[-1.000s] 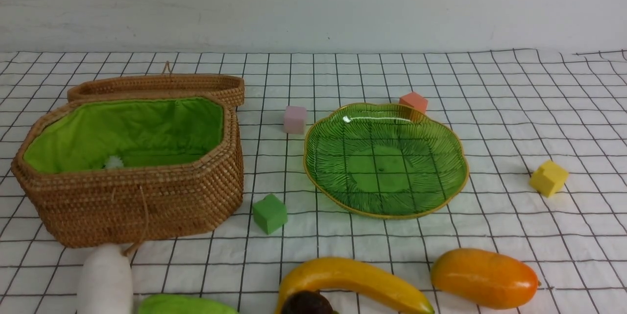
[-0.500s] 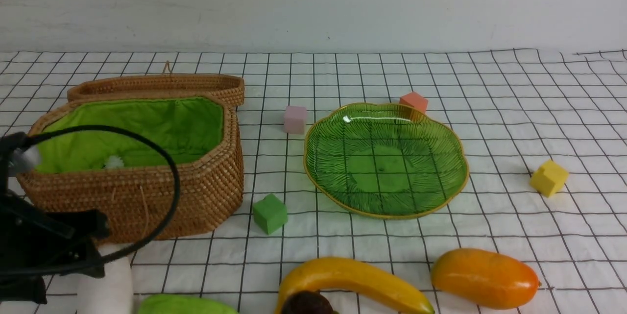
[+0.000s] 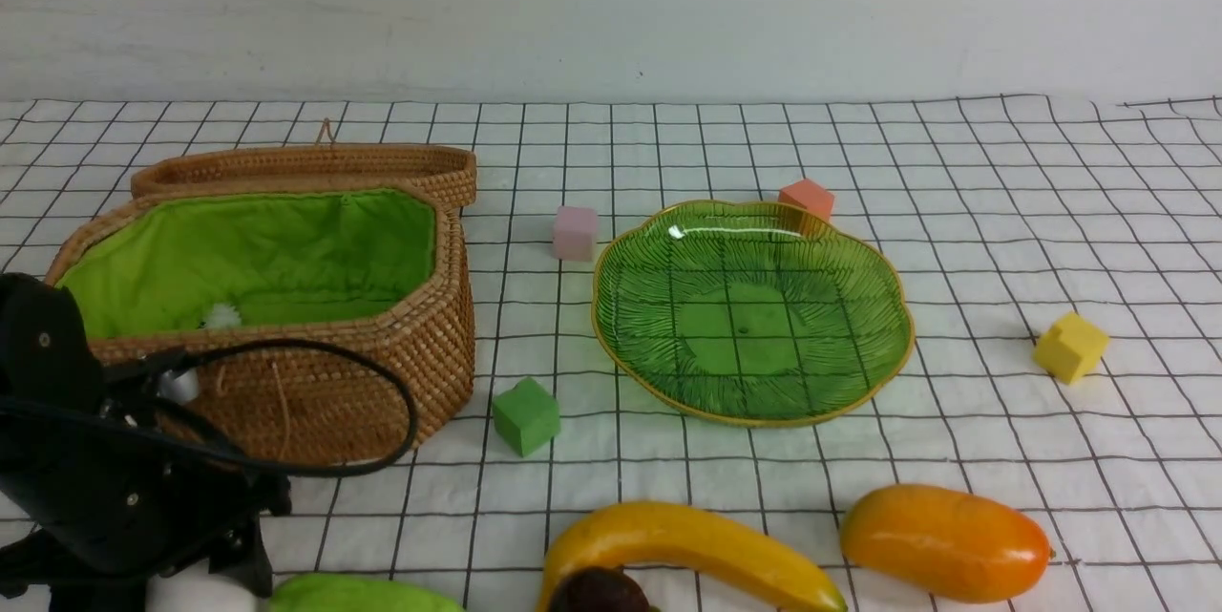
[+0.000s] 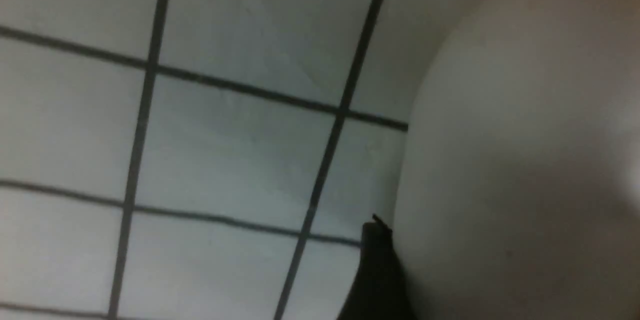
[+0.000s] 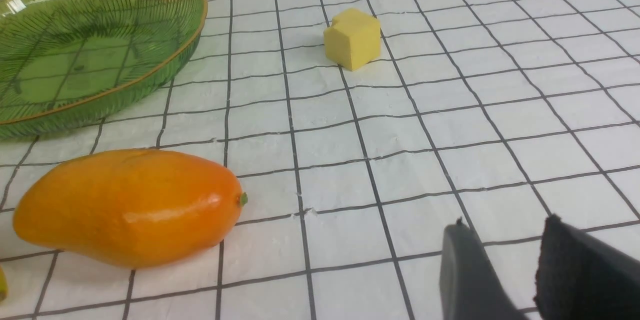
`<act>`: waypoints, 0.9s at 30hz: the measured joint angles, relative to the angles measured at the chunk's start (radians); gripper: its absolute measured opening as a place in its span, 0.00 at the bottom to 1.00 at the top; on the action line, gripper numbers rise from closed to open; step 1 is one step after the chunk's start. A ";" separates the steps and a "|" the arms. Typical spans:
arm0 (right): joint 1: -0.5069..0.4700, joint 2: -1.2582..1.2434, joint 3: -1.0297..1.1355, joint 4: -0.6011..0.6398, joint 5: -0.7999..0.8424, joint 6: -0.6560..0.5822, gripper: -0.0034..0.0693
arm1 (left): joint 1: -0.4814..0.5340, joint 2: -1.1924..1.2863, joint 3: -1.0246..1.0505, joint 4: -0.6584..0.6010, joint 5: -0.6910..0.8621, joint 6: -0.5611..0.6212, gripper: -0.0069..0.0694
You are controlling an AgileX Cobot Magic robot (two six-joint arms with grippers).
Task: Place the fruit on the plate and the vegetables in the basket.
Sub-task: Take a daikon with your left arm and place it on the basket on the left.
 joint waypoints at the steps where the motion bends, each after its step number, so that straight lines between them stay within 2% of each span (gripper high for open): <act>1: 0.000 0.000 0.000 0.000 0.000 0.000 0.37 | 0.000 -0.041 0.000 0.001 0.046 0.000 0.77; 5: 0.000 0.000 0.000 0.000 0.000 0.000 0.37 | 0.000 -0.193 -0.021 0.006 0.203 -0.001 0.76; 6: 0.000 0.000 0.000 0.000 0.000 0.000 0.37 | 0.000 -0.202 -0.024 0.005 0.203 -0.002 0.76; 7: 0.000 0.000 0.000 0.000 0.000 0.000 0.37 | 0.000 -0.276 -0.066 0.006 0.274 -0.017 0.76; 9: 0.000 0.000 0.000 0.000 0.000 0.000 0.37 | 0.000 -0.314 -0.090 0.006 0.291 -0.029 0.76; 11: 0.000 0.000 0.000 0.000 0.000 0.000 0.37 | 0.000 -0.389 -0.206 0.002 0.285 -0.145 0.76; 12: 0.000 0.000 0.000 0.000 0.000 0.000 0.37 | 0.000 -0.391 -0.206 0.002 0.282 -0.145 0.76; 14: 0.000 0.000 0.000 0.000 0.000 0.000 0.37 | 0.000 -0.394 -0.318 -0.004 0.211 -0.299 0.76; 16: 0.000 0.000 0.000 0.000 0.000 0.000 0.37 | 0.000 -0.379 -0.365 -0.005 0.170 -0.364 0.76; 18: 0.000 0.000 0.000 0.000 0.000 -0.001 0.37 | 0.000 -0.294 -0.466 0.001 0.092 -0.480 0.76; 19: 0.000 0.000 0.000 0.000 0.000 -0.001 0.37 | 0.000 -0.286 -0.466 0.001 0.087 -0.488 0.76; 22: 0.000 0.000 0.000 0.000 0.000 -0.001 0.37 | 0.000 -0.119 -0.585 0.006 0.061 -0.642 0.76; 23: 0.000 0.000 0.000 0.000 0.000 -0.001 0.37 | 0.000 -0.109 -0.590 0.006 0.063 -0.642 0.76; 25: 0.000 0.000 0.000 0.000 0.000 -0.001 0.37 | 0.000 0.005 -0.659 0.009 0.095 -0.729 0.76; 27: 0.000 0.000 0.000 0.000 0.000 -0.001 0.37 | 0.000 0.042 -0.682 0.012 0.109 -0.746 0.77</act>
